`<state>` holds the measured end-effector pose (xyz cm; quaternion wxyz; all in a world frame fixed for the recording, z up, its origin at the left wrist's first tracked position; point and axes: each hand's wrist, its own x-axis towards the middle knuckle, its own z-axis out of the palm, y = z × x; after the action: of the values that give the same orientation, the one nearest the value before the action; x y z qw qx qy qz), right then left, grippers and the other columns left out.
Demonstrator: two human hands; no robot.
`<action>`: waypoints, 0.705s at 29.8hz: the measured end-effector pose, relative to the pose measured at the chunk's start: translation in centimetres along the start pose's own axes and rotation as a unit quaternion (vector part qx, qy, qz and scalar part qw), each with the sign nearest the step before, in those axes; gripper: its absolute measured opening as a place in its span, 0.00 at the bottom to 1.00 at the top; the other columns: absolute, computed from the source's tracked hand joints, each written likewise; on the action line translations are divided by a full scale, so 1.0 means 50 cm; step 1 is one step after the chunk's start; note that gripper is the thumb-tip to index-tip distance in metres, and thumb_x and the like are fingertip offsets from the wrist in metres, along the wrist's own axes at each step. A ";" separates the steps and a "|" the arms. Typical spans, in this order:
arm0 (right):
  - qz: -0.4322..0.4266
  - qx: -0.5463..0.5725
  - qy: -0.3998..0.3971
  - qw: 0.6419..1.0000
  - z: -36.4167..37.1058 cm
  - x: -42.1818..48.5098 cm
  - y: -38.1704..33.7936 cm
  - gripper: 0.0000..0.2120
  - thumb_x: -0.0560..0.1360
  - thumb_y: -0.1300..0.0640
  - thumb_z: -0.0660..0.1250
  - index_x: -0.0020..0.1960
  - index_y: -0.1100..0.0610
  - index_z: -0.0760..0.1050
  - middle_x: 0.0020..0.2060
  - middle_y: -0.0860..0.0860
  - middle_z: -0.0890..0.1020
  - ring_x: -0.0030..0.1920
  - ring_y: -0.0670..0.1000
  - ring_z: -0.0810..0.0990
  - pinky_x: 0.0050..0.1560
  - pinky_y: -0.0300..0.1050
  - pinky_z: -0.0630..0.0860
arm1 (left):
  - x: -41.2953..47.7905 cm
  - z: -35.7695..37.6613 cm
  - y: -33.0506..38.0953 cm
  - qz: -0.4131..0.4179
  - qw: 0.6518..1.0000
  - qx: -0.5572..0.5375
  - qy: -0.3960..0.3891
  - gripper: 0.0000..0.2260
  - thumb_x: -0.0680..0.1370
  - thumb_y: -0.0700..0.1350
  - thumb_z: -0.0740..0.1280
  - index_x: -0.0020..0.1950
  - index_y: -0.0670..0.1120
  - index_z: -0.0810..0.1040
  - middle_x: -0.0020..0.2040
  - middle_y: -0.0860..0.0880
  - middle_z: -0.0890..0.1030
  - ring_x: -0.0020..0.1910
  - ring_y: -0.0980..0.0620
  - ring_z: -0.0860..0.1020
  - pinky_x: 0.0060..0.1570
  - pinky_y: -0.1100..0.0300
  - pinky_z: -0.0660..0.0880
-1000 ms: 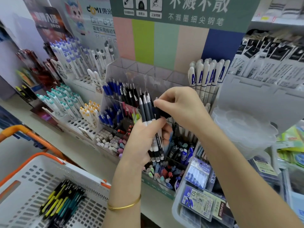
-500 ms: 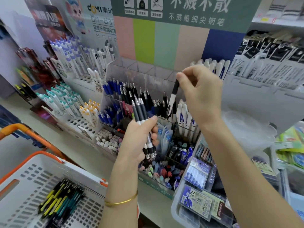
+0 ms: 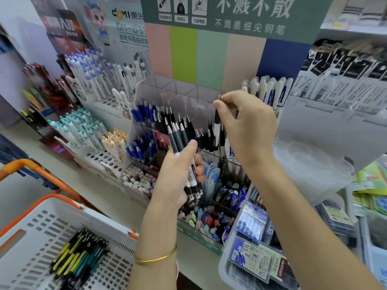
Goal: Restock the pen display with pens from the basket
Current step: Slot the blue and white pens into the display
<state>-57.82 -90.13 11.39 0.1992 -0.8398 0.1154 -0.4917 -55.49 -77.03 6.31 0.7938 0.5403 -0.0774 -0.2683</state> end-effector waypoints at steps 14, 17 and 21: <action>0.042 -0.142 -0.219 0.964 -0.021 0.005 -0.008 0.12 0.79 0.53 0.62 0.53 0.56 0.82 0.49 0.54 0.78 0.54 0.57 0.72 0.50 0.47 0.68 | 0.000 0.000 0.004 0.023 0.996 0.071 -0.038 0.06 0.81 0.39 0.64 0.44 0.44 0.72 0.33 0.49 0.76 0.28 0.53 0.71 0.26 0.63 0.70; 0.049 -0.032 -0.235 0.970 -0.028 0.012 -0.012 0.16 0.79 0.51 0.61 0.42 0.59 0.82 0.38 0.54 0.80 0.45 0.54 0.75 0.46 0.48 0.70 | 0.002 0.004 0.002 0.037 0.994 0.089 -0.051 0.06 0.80 0.39 0.64 0.43 0.43 0.73 0.33 0.47 0.77 0.28 0.52 0.70 0.26 0.61 0.69; 0.032 0.007 -0.326 0.945 -0.027 0.008 -0.025 0.18 0.78 0.49 0.64 0.38 0.62 0.78 0.32 0.56 0.79 0.35 0.54 0.76 0.41 0.52 0.74 | -0.001 0.011 0.000 0.051 0.991 0.102 -0.076 0.07 0.81 0.40 0.63 0.43 0.43 0.75 0.33 0.47 0.77 0.29 0.51 0.71 0.27 0.60 0.69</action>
<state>-58.77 -89.47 12.86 0.2474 -0.9487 0.0671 -0.1852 -55.75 -77.45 6.56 0.7389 0.5920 -0.1915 -0.2588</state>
